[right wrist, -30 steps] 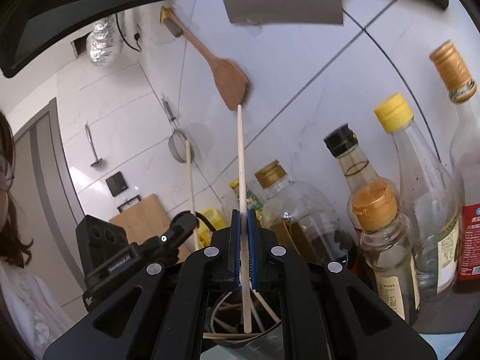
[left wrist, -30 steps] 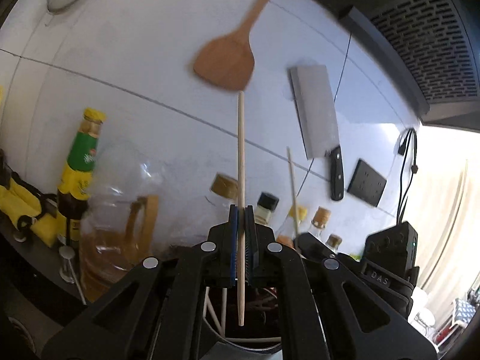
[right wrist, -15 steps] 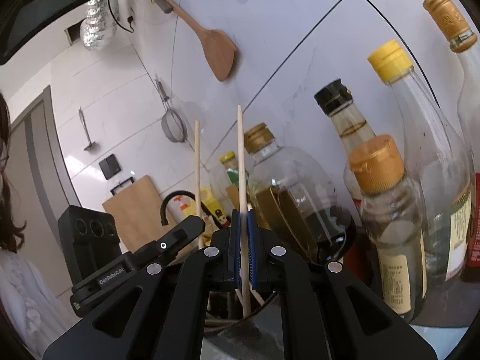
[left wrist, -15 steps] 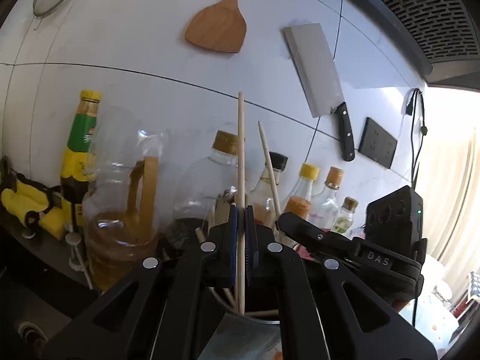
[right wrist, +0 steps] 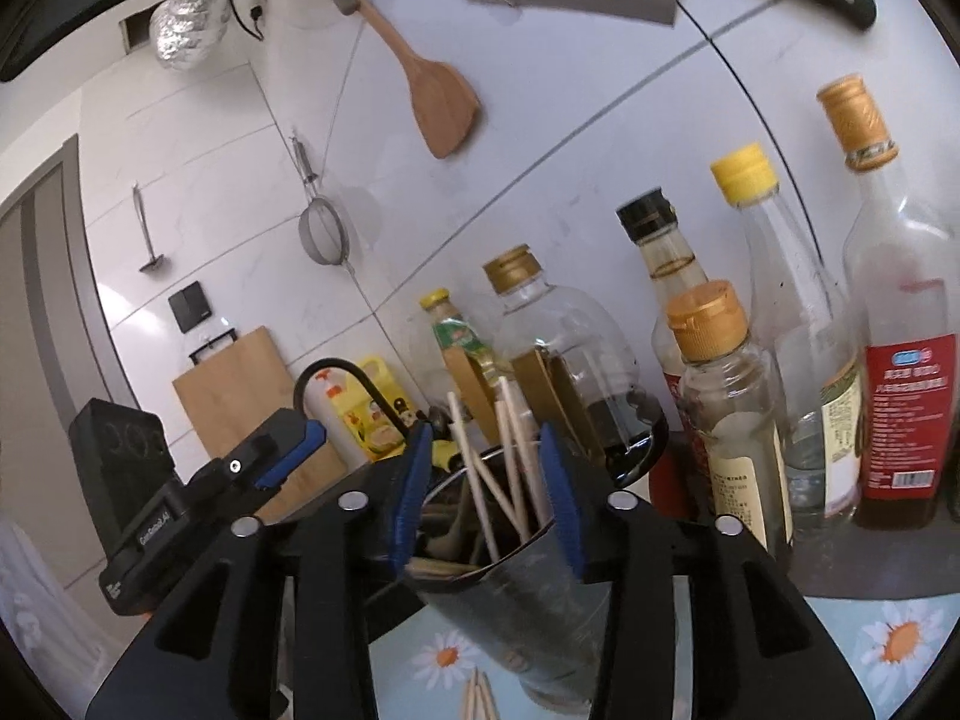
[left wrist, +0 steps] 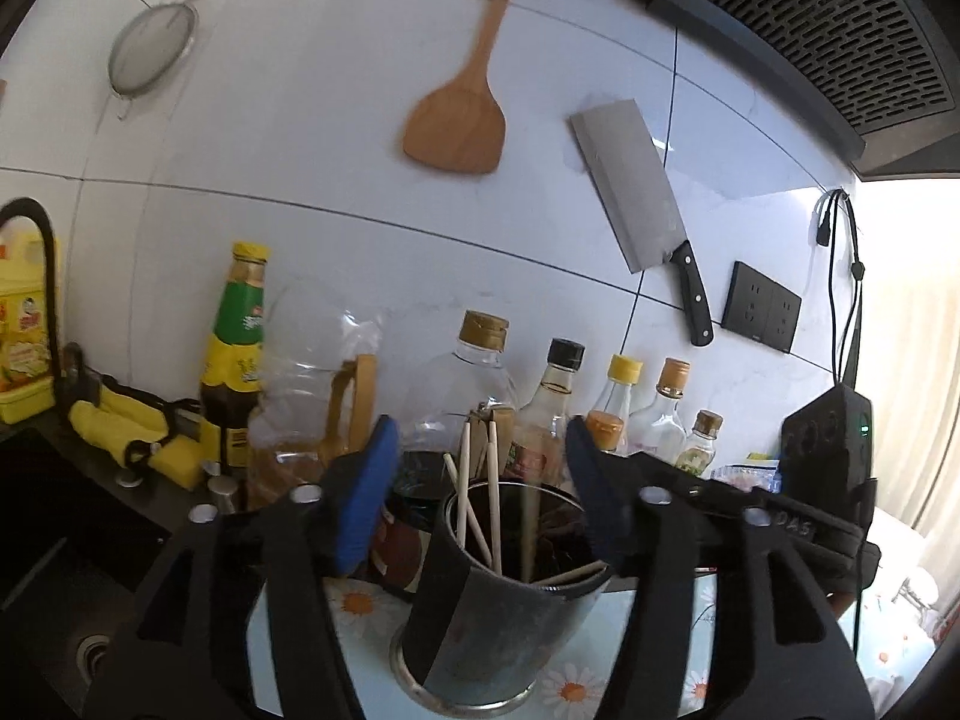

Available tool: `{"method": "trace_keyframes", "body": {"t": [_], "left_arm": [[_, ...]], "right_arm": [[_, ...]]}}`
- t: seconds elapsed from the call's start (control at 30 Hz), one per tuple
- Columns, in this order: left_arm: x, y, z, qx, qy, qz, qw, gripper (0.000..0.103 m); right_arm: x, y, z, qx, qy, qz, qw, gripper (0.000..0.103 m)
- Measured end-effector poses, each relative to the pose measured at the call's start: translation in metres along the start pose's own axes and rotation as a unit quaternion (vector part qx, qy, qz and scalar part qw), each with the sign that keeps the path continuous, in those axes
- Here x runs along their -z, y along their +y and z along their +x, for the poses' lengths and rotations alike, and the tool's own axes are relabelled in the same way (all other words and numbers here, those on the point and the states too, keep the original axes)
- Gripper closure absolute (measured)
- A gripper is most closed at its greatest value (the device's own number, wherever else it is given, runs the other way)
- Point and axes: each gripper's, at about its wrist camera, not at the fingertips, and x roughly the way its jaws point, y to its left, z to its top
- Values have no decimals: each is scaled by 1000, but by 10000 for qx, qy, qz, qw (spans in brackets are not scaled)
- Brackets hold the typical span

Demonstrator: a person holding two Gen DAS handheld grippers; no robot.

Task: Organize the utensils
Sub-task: 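Open both tools to release the chopsticks into the holder, then lower both open tools toward the remaining chopsticks on the cloth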

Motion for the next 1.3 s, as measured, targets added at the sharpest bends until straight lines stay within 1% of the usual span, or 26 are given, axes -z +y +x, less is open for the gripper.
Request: {"method": "trace_keyframes", "body": {"t": [0.07,0.2,0.23,0.3,0.37,0.4,0.47,0.5,0.57,0.7,0.73,0.77,0.87,0.93,1.03,1.07,1.13,1.2,1.23,1.3], "left_arm": [[-1,-4,-7,-65,28,75,9999,38],[0,-14,-23,-204,54,204,9996,35],[1,-15,-26,-238,51,203,9995,29],[3,-18,-35,-331,44,203,9992,26],[6,-19,-40,-453,99,209,9987,20],[7,-19,-42,-496,133,194,9985,20],[11,-18,-45,-602,234,123,9978,17],[12,-17,-47,-654,264,84,9975,17],[16,-14,-49,-800,373,15,9961,16],[25,-9,-57,-1086,504,-112,9927,14],[26,-8,-59,-1157,511,-151,9919,10],[30,-6,-61,-1255,545,-223,9904,8],[39,-3,-64,-1436,728,-386,9862,7],[45,-1,-66,-1550,840,-456,9833,6],[56,0,-67,-1717,1126,-538,9772,6],[60,1,-67,-1754,1238,-571,9750,6],[69,0,-68,-1895,1435,-608,9694,6],[77,-2,-70,-2049,1537,-619,9647,6],[82,-3,-72,-2171,1595,-629,9610,6],[88,-4,-74,-2244,1733,-711,9563,6]], "right_arm": [[-1,6,-10,4,-18,-16,10000,56],[-2,16,-27,60,-22,-60,10000,48],[-2,19,-31,62,8,-56,10000,46],[-2,23,-38,84,42,-81,9999,42],[-2,29,-45,99,87,-162,9998,33],[-2,32,-48,110,105,-207,9997,30],[-2,39,-54,131,155,-321,9993,20],[-1,41,-56,149,177,-358,9991,18],[-1,43,-59,213,240,-438,9985,17],[2,46,-60,361,518,-611,9961,16],[4,45,-60,396,582,-642,9955,14],[6,44,-60,445,671,-666,9945,13],[13,38,-56,565,989,-672,9912,8],[18,32,-50,675,1221,-665,9880,8],[28,19,-41,650,1655,-512,9827,8],[33,11,-35,512,1913,-351,9796,8],[44,0,-28,406,2180,-119,9750,8],[54,-9,-24,469,2277,13,9726,8],[59,-12,-22,491,2336,45,9711,8],[68,-17,-18,518,2464,83,9678,8]]}}
